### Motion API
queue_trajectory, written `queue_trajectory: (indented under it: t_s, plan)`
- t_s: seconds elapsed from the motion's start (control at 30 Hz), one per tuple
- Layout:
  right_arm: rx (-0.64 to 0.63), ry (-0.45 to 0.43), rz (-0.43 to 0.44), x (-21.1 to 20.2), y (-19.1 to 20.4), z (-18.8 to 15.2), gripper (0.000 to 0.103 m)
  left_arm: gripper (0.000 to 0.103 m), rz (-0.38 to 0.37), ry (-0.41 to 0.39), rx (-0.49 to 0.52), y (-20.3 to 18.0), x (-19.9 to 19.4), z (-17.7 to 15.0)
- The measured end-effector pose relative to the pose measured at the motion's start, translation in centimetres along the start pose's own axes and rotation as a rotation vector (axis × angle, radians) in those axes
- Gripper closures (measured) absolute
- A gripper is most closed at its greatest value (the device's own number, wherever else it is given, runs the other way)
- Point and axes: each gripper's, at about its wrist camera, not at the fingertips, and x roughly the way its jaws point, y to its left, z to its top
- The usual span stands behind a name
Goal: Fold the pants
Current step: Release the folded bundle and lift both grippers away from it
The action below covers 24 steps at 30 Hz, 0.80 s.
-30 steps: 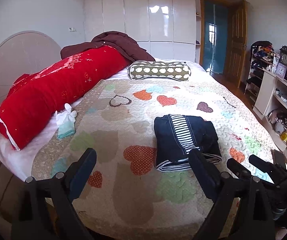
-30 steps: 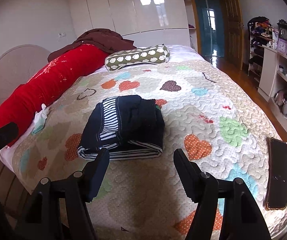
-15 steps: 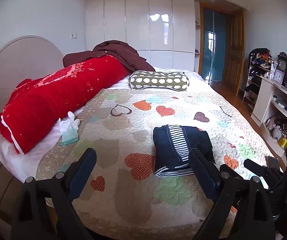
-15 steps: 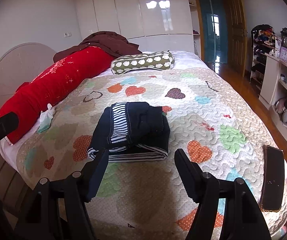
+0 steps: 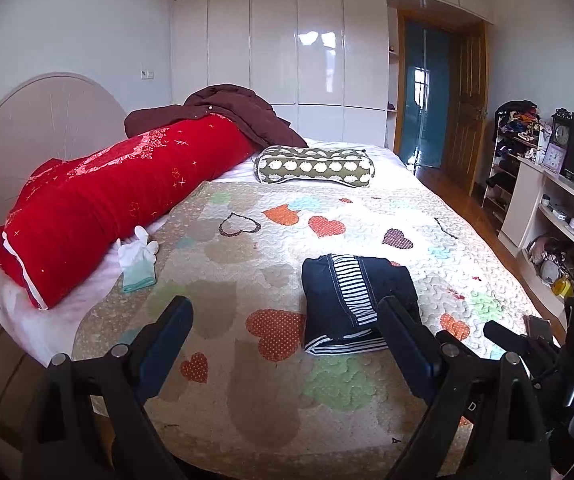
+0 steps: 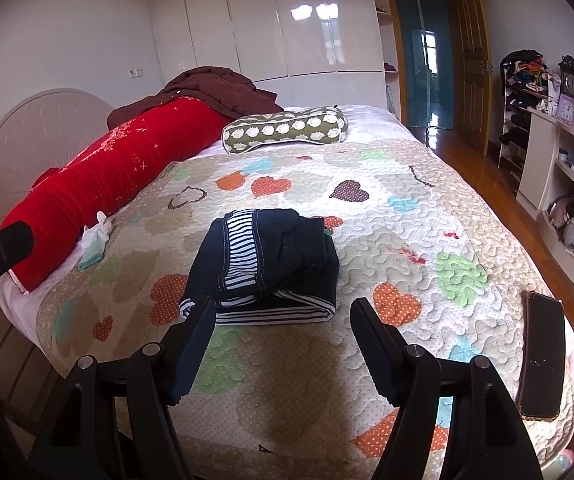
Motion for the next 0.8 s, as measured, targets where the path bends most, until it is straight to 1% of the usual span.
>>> queue_trajectory:
  t_s: [0.8]
  plan:
    - [-0.005, 0.028, 0.001, 0.42, -0.07, -0.77, 0.028, 0.01, 0.0, 0.013, -0.011, -0.28, 0.26, -0.38]
